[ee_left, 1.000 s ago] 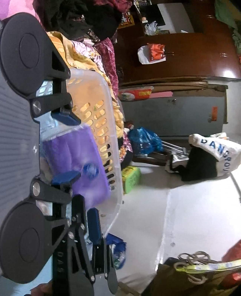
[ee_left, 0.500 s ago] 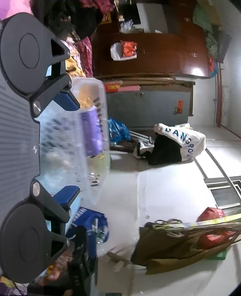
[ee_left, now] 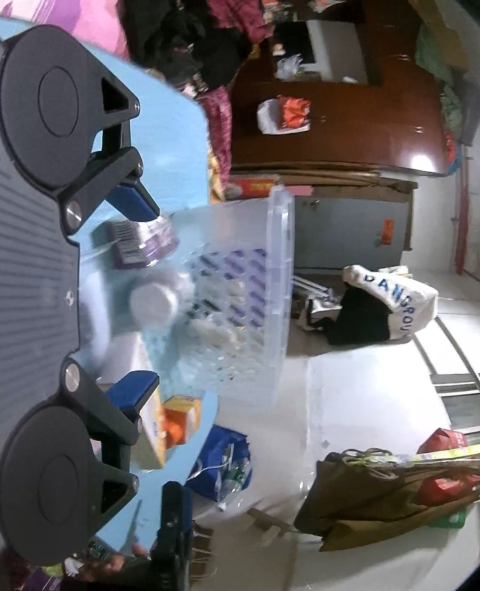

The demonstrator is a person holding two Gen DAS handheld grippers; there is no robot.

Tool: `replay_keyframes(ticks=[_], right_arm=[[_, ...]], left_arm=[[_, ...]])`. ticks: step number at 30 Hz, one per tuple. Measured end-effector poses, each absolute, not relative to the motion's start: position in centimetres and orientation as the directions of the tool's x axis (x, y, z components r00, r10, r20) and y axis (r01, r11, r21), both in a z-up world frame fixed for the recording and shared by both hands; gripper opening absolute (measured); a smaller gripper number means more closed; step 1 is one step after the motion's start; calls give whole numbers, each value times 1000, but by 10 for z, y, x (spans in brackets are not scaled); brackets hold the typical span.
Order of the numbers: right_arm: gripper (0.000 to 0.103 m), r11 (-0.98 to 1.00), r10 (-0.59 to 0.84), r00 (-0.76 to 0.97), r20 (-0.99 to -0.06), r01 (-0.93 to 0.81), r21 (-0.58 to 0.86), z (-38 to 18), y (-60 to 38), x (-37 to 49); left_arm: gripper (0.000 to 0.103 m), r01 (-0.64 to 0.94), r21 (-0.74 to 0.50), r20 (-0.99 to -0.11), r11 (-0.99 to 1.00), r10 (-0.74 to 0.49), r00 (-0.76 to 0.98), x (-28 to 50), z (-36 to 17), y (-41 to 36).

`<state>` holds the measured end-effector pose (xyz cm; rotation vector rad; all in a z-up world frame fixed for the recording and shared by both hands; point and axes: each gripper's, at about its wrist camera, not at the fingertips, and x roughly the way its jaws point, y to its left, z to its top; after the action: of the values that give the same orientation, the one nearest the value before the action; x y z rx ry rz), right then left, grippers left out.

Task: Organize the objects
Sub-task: 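Close both grippers on the white-and-orange medicine box, then carry the medicine box with both grippers into the basket and release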

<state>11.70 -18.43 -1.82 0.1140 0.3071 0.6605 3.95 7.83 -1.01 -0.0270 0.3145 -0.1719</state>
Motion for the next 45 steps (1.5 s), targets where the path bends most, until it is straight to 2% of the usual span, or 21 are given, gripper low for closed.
replay_keyframes(ticks=[3,8,17,20,25,28,34,45], right_arm=[[98,776,631,735,-247,-597,205,-24,-183,112],[89,741,668,690,-278,-649,171,-32,-167,106],[85,674,733,610,-302,-713,195,-40,-155,113],[73,661,743,591,-315,-722,205,-41,-155,115],[67,650,753,579,-313,-728,220,-40,-158,116],[59,662,741,592,-316,-723,199,-40,-158,114],[57,663,740,598,-308,-726,182,-40,-160,111],[52,665,739,625,-253,-736,124,-29,-163,94]], left_arm=[[90,203,-73,-318,976,-216,923,40,-16,72],[90,259,-39,-340,965,-256,905,43,-24,51],[89,352,-58,-383,934,-347,856,58,-32,34],[84,367,-80,-392,927,-367,843,63,-34,32],[73,372,-105,-399,922,-381,834,68,-35,33],[70,362,-81,-396,928,-364,843,66,-34,30],[68,367,-65,-379,928,-363,851,62,-34,30],[65,403,-63,-296,913,-402,866,46,-27,35]])
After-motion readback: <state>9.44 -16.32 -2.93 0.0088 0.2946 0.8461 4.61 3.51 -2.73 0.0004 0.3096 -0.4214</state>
